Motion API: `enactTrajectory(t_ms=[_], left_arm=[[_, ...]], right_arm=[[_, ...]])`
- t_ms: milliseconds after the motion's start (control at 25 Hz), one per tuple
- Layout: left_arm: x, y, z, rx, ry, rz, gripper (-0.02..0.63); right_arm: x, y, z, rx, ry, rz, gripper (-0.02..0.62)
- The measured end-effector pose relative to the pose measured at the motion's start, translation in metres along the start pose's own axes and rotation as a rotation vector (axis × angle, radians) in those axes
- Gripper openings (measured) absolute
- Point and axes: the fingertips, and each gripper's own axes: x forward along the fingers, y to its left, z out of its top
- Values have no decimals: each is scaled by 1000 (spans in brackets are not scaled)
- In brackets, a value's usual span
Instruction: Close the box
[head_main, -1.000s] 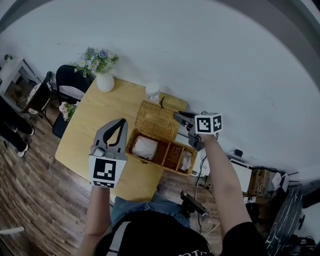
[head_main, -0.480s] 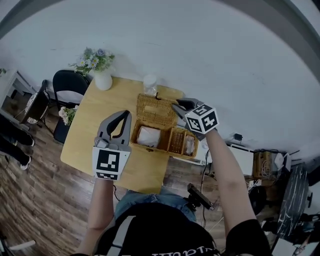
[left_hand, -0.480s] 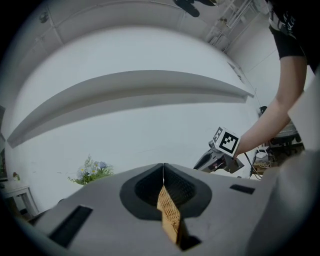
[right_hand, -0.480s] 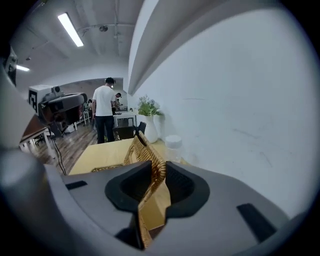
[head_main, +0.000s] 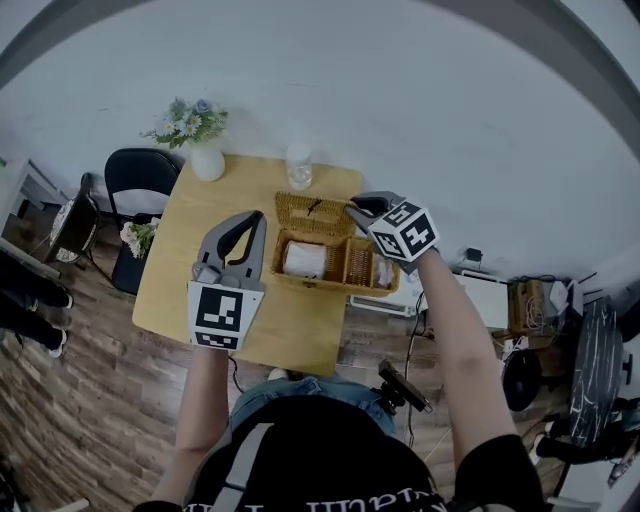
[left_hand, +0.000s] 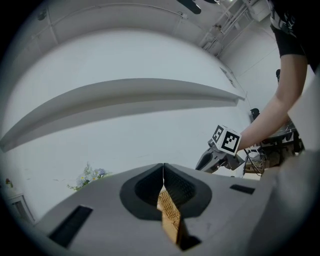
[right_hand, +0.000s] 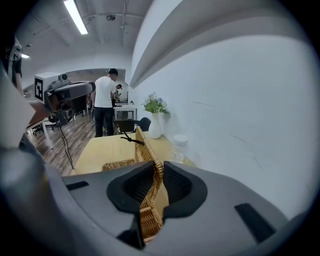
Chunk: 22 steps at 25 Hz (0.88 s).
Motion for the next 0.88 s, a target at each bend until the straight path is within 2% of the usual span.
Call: enactTrajectory(t_ms=[240,560,760,880], left_arm=[[-5,7,6,-1,-13,-15,12],[-2,5,13,-7,-45,-49,12],[-5,4,14,-18,-53,-47,12],[-8,6,9,-29,-49,-43,12]], right_arm=[[-10,26,-5,-91,115,101,71],[-19,82,-34,-298,332,335,77],[-17,107,-59,-496,458,366,80],[-13,116,-71,-559,499,371,84]])
